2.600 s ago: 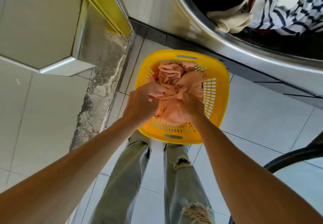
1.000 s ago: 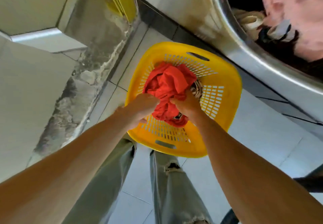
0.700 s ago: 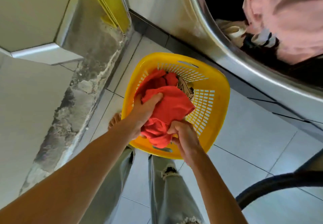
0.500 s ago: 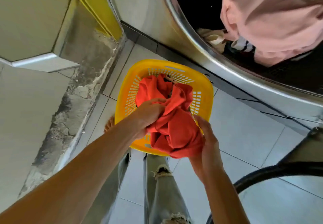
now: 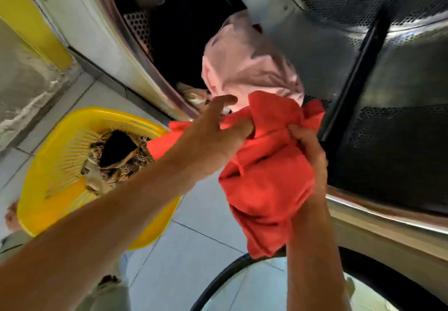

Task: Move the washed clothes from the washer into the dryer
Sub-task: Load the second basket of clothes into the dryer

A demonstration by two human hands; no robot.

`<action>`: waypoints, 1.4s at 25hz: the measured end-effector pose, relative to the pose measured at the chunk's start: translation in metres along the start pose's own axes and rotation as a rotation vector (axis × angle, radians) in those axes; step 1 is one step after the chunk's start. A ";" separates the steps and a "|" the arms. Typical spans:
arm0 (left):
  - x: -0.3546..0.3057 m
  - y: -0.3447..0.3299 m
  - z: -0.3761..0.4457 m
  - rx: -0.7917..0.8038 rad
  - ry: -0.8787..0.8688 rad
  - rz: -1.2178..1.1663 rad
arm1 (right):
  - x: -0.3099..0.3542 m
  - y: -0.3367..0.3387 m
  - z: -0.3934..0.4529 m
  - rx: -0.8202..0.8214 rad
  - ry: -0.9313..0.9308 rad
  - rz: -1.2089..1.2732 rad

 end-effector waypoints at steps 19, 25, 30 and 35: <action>0.222 0.172 0.043 -0.120 0.381 0.760 | -0.253 -0.222 -0.068 0.671 0.123 -0.930; 0.286 0.209 0.050 -0.253 0.535 0.449 | -0.367 -0.276 -0.038 0.649 -0.031 -1.105; 0.318 0.196 0.043 -0.239 0.673 0.316 | -0.357 -0.255 -0.013 0.263 -0.029 -0.886; 0.303 0.178 0.049 -0.232 0.811 -0.269 | -0.291 -0.221 -0.094 0.436 -0.387 -0.292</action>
Point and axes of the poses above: each hand's wrist, its own z-axis towards the middle knuckle, its own y-axis out of the back of the hand, x = y × z, the point moved 10 cm from there along z, towards the middle knuckle, and after that the axes turned 7 degrees about -x, right-handed, at the moved point
